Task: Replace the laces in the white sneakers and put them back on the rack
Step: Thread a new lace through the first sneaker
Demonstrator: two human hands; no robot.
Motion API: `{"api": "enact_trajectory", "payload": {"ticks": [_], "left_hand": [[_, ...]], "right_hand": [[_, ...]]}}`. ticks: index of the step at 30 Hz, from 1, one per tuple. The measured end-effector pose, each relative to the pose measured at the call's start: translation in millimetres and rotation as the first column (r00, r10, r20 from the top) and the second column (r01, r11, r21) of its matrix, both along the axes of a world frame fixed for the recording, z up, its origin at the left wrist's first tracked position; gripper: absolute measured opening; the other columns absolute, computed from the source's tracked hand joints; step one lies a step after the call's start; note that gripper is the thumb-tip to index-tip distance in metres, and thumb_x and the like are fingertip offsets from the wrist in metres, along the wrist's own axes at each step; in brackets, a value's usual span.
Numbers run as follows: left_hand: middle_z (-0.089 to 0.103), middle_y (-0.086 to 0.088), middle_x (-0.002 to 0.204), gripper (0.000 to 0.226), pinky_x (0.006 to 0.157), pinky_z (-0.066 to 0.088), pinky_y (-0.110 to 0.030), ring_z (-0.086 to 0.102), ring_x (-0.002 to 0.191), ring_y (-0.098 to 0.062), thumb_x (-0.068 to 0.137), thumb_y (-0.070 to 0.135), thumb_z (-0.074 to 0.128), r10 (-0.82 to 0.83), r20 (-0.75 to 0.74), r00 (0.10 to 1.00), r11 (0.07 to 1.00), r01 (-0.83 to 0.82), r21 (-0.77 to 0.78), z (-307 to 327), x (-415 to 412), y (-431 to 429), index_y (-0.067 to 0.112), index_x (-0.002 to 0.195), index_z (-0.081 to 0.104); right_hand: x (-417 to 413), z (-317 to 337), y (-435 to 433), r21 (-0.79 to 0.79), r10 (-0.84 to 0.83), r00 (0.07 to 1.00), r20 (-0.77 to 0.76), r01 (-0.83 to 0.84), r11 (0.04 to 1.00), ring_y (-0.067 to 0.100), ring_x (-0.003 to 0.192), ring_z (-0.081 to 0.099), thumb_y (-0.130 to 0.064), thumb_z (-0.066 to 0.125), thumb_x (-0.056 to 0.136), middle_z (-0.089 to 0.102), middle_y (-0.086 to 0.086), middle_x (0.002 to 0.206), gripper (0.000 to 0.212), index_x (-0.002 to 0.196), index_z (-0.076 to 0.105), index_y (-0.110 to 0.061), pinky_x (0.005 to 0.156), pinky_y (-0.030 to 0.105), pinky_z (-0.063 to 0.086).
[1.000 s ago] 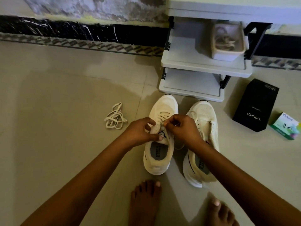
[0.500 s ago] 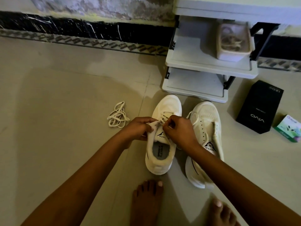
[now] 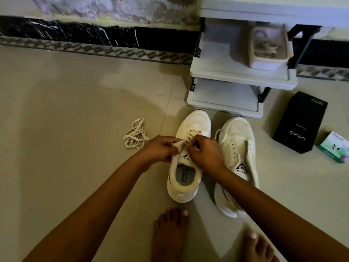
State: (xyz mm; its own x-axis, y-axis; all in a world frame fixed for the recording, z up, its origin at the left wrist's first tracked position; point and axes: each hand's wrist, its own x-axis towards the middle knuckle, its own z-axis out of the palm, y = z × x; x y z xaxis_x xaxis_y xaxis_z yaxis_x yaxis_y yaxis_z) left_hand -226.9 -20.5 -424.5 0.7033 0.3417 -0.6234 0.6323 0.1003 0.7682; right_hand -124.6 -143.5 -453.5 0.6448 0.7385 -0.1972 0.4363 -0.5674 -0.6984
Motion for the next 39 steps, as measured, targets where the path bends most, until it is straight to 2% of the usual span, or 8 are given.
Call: {"api": "enact_trajectory", "payload": {"ticks": [6,11,18,21,24,28,32,39], "left_hand": [[0.070,-0.005,0.103,0.031,0.081,0.057,-0.034,0.067,0.092,-0.019,0.090,0.039,0.058,-0.091,0.020,0.996,0.963,0.082,0.258,-9.6,2.4,-2.8,0.022,0.114,0.068],[0.071,-0.003,0.098,0.017,0.081,0.055,-0.034,0.065,0.087,-0.016,0.092,0.014,0.056,-0.059,0.128,0.990,0.876,-0.010,0.482,-24.8,4.4,-9.3,0.018,0.100,0.071],[0.066,-0.001,0.093,0.007,0.077,0.052,-0.042,0.061,0.083,-0.018,0.089,0.019,0.056,-0.133,0.091,0.987,0.688,0.026,0.726,-30.9,13.4,-11.0,0.019,0.088,0.064],[0.066,-0.003,0.088,0.013,0.081,0.051,-0.043,0.062,0.085,-0.020,0.093,0.014,0.050,-0.021,0.159,0.987,0.773,-0.085,0.628,-19.8,17.7,-15.4,0.019,0.081,0.054],[0.067,-0.001,0.081,0.020,0.084,0.052,-0.033,0.066,0.082,-0.015,0.099,0.014,0.037,0.201,0.338,0.919,0.918,-0.298,0.263,16.7,29.3,-14.2,0.017,0.081,0.046],[0.050,0.003,0.069,0.019,0.071,0.053,-0.026,0.053,0.064,-0.010,0.101,0.015,0.032,0.390,0.437,0.811,0.899,-0.438,0.012,46.9,36.4,-2.2,0.017,0.088,0.046],[0.057,0.001,0.100,0.021,0.071,0.043,-0.025,0.054,0.090,-0.015,0.101,0.024,0.038,-0.033,0.130,0.991,0.834,-0.045,0.550,12.8,25.6,-7.2,0.015,0.112,0.052],[0.056,-0.003,0.077,0.015,0.063,0.038,-0.029,0.058,0.079,-0.026,0.096,0.023,0.049,-0.198,-0.064,0.978,0.719,0.189,0.669,-16.6,9.9,-14.8,0.010,0.092,0.056]], "right_hand": [[-4.2,-1.5,-1.6,0.077,-0.039,0.999,0.021,0.038,0.996,0.013,0.079,0.057,-0.021,0.058,0.091,0.067,0.006,0.090,0.014,0.090,0.065,-0.009,0.063,0.014,0.036],[-5.5,-0.1,-1.4,0.078,-0.044,0.999,0.012,0.043,0.996,0.016,0.084,0.060,-0.021,0.057,0.092,0.067,0.007,0.095,0.015,0.092,0.066,-0.008,0.072,0.018,0.040],[3.2,6.2,-9.9,0.005,0.032,0.989,0.148,-0.033,0.999,0.023,0.114,0.049,-0.032,0.060,0.089,0.049,0.008,0.127,0.041,0.123,0.054,-0.011,0.095,0.035,0.044],[8.4,9.4,-15.3,-0.138,0.164,0.975,0.151,-0.144,0.980,0.023,0.131,0.036,-0.043,0.053,0.091,0.037,0.006,0.146,0.061,0.141,0.035,-0.013,0.106,0.034,0.032],[9.4,8.7,-16.9,-0.178,0.208,0.971,0.120,-0.185,0.967,0.022,0.136,0.031,-0.047,0.047,0.093,0.028,0.002,0.153,0.065,0.146,0.028,-0.015,0.108,0.031,0.029],[13.7,7.4,-20.6,-0.168,0.266,0.963,0.049,-0.254,0.952,0.020,0.141,0.024,-0.055,0.047,0.090,0.017,0.000,0.157,0.075,0.149,0.020,-0.018,0.112,0.032,0.025],[12.5,3.3,-25.8,-0.158,0.278,0.960,0.039,-0.269,0.950,0.018,0.144,0.015,-0.061,0.051,0.084,0.007,-0.001,0.159,0.088,0.151,0.012,-0.018,0.116,0.033,0.018],[7.9,0.1,-25.7,-0.167,0.221,0.971,0.087,-0.205,0.964,0.018,0.145,0.009,-0.062,0.053,0.082,0.007,0.000,0.159,0.094,0.151,0.009,-0.017,0.116,0.032,0.011]]}}
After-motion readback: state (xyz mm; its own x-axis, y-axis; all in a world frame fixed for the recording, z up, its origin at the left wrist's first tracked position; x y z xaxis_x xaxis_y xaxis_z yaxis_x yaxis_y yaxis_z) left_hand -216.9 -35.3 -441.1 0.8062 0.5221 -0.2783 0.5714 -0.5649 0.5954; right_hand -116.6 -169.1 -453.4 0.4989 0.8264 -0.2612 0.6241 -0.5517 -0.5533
